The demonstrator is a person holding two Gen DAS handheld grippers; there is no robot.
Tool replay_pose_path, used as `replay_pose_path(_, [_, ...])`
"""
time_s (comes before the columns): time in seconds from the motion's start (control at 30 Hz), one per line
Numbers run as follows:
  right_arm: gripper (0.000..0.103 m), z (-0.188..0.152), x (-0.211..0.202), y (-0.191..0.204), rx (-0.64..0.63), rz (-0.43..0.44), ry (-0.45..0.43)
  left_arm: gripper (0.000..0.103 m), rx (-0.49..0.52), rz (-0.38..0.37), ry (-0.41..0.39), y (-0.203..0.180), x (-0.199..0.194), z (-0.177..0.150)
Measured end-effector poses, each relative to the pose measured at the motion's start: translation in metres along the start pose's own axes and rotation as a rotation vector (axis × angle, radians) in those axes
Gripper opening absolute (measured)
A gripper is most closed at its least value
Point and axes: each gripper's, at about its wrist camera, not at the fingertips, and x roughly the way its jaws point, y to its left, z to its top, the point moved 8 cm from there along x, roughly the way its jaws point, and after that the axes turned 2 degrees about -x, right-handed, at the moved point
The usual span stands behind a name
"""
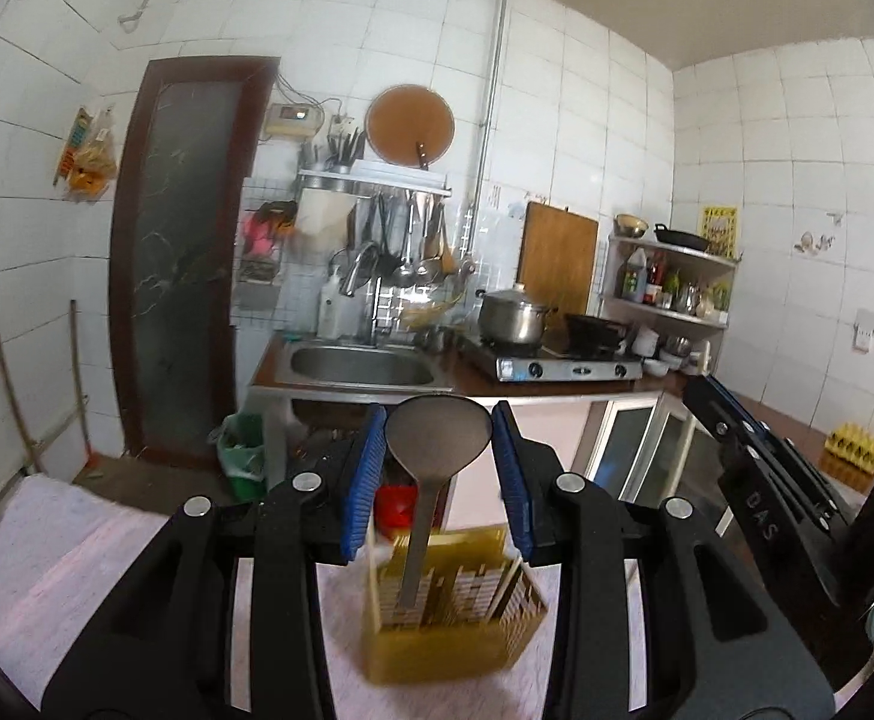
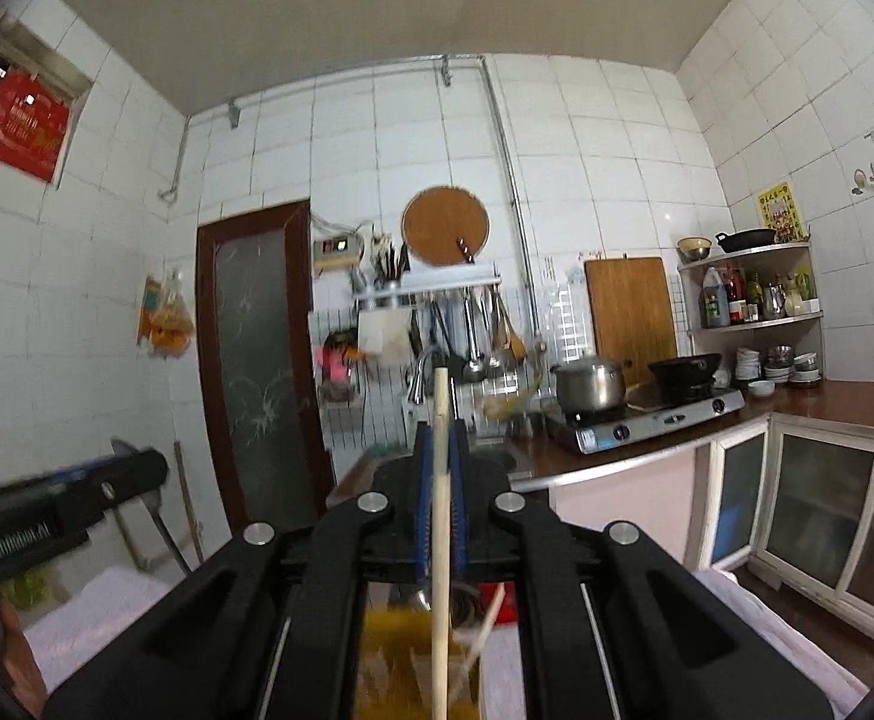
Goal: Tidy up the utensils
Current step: 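Carry the spoon into the yellow holder with the left tool while the right tool inserts its chopstick, then open both tools to release the spoon and chopstick and withdraw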
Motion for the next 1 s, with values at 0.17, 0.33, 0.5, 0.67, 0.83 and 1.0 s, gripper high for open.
replay_pose_path(0.17, [0.006,-0.021,0.046,-0.006,0.034,-0.006,-0.009,0.035,-0.016,-0.011,0.030,-0.002,0.057,-0.019])
replay_pose_path(0.33, [0.006,-0.072,0.078,-0.015,0.055,-0.007,0.063,0.035,-0.011,0.020,0.121,0.014,0.109,-0.073])
replay_pose_path(0.5, [0.008,-0.112,0.079,-0.016,0.035,-0.014,0.158,0.035,-0.034,0.052,0.185,0.034,0.127,-0.104])
replay_pose_path(0.67, [0.062,-0.112,0.056,-0.024,0.030,-0.036,0.220,0.067,-0.022,0.105,0.171,0.050,0.097,-0.100])
replay_pose_path(0.83, [0.066,-0.107,0.003,-0.033,0.022,-0.090,0.307,0.088,-0.040,0.143,0.188,0.074,0.040,-0.093])
replay_pose_path(1.0, [0.071,-0.128,-0.044,-0.042,0.048,-0.122,0.441,0.098,-0.070,0.206,0.248,0.101,-0.010,-0.109])
